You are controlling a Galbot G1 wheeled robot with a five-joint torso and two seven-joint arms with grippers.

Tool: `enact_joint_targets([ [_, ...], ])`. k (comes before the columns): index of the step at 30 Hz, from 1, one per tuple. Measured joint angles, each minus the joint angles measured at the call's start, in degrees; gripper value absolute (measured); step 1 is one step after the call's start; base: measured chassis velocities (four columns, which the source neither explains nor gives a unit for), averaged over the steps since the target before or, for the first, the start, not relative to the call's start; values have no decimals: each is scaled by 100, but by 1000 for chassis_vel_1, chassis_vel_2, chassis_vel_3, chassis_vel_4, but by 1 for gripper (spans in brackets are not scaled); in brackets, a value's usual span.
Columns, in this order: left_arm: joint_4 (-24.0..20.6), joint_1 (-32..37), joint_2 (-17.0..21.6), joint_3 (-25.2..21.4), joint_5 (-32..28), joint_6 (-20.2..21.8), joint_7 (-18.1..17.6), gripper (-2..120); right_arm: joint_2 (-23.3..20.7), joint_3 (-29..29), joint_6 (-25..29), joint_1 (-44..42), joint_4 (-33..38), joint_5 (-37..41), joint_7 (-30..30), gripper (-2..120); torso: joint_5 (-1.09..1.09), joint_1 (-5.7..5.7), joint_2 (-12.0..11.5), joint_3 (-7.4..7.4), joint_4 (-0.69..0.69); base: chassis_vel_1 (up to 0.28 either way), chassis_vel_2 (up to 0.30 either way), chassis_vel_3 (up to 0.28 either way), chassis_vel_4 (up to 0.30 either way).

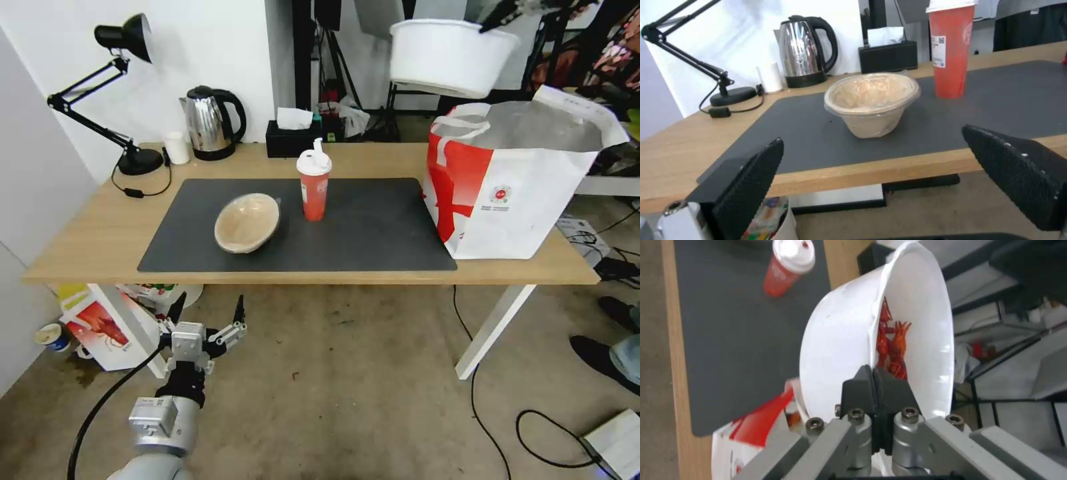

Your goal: Pick up the trash from the table and place it into the takeout bag.

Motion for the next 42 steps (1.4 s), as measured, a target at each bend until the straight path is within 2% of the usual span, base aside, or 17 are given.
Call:
enact_joint_targets([
  [10, 0, 0, 0, 0, 0, 0, 0, 100, 545, 84, 178, -212, -18, -270, 32, 0, -1, 0, 0, 0, 0, 0, 0, 0, 0],
  [21, 0, 0, 0, 0, 0, 0, 0, 100, 823, 134, 350, -394, -120, -564, 84, 0, -1, 0, 0, 0, 0, 0, 0, 0, 0],
  [42, 0, 0, 0, 0, 0, 0, 0, 100, 1309, 276, 597, -1325, -13, -961, 480, 0, -1, 0, 0, 0, 0, 0, 0, 0, 0],
])
